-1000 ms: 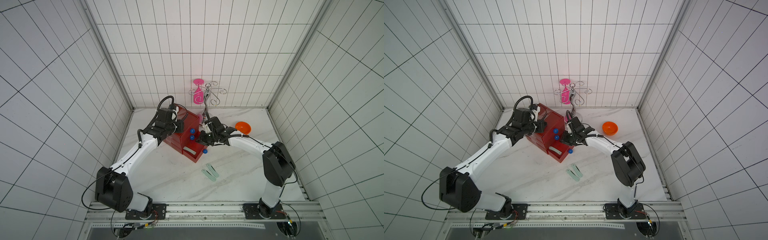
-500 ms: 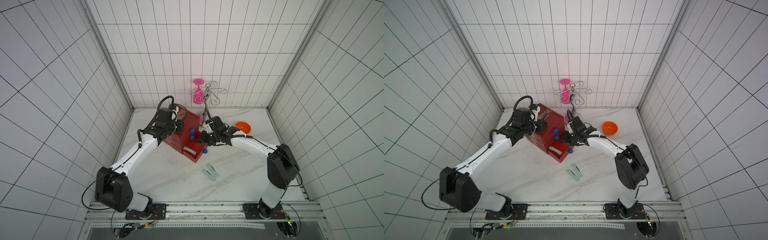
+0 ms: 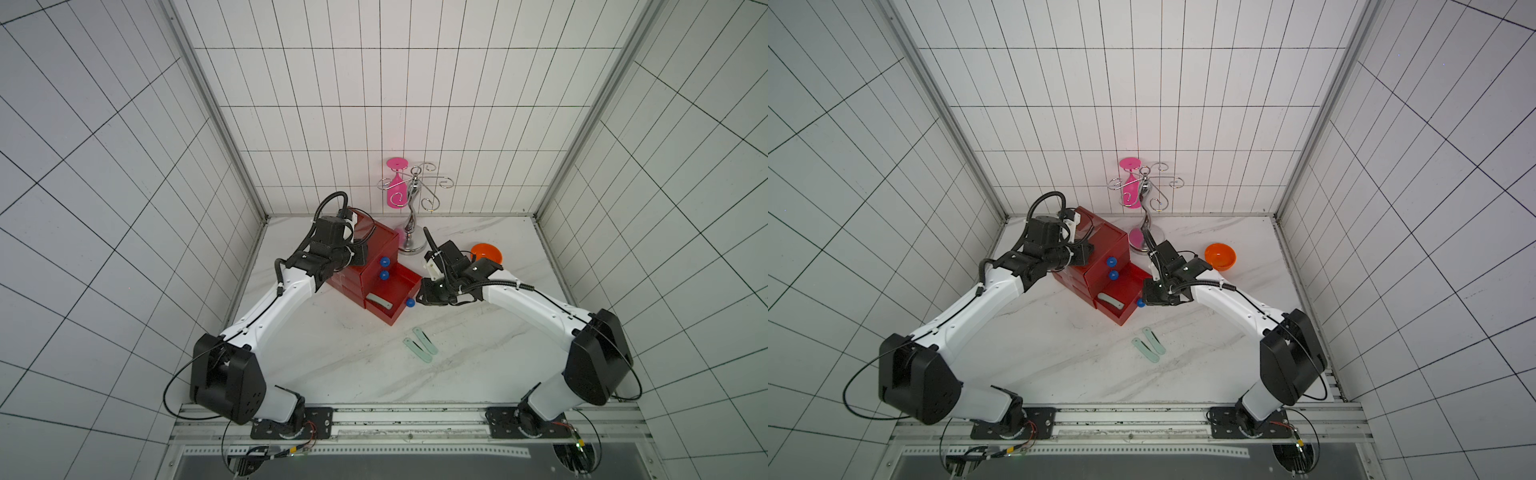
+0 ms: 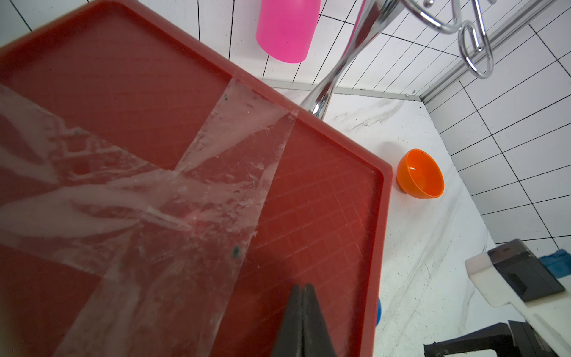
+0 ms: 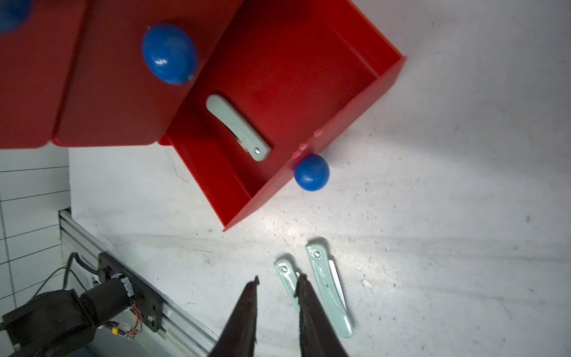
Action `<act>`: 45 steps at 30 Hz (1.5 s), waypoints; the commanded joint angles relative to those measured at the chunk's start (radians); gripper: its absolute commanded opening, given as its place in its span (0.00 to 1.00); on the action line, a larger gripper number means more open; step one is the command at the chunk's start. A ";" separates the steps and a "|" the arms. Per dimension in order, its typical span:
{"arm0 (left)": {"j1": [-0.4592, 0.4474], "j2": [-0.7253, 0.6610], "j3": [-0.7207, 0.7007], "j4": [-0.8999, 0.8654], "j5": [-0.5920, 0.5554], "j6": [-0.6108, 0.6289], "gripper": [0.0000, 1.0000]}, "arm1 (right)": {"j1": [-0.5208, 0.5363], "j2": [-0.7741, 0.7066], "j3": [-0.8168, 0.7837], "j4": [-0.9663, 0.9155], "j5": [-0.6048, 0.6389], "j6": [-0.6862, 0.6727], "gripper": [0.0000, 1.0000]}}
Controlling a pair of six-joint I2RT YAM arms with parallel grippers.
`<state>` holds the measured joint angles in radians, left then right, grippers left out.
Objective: Place the fruit knives into the drawer by color
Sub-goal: Pick up the fruit knife from the center of the board.
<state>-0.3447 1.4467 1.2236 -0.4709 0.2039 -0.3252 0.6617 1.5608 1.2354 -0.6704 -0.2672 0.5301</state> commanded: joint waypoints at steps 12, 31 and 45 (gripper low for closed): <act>0.024 0.063 -0.076 -0.276 -0.074 -0.003 0.00 | 0.039 -0.132 -0.184 -0.129 0.083 -0.103 0.29; 0.025 0.063 -0.077 -0.276 -0.076 -0.003 0.00 | 0.167 -0.010 -0.194 -0.178 0.138 -0.160 0.35; 0.024 0.063 -0.076 -0.276 -0.075 -0.002 0.00 | 0.199 0.159 -0.170 -0.126 0.191 -0.188 0.41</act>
<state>-0.3447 1.4471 1.2236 -0.4702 0.2039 -0.3252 0.8516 1.7035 1.0786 -0.7925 -0.1093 0.3637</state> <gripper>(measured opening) 0.049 0.411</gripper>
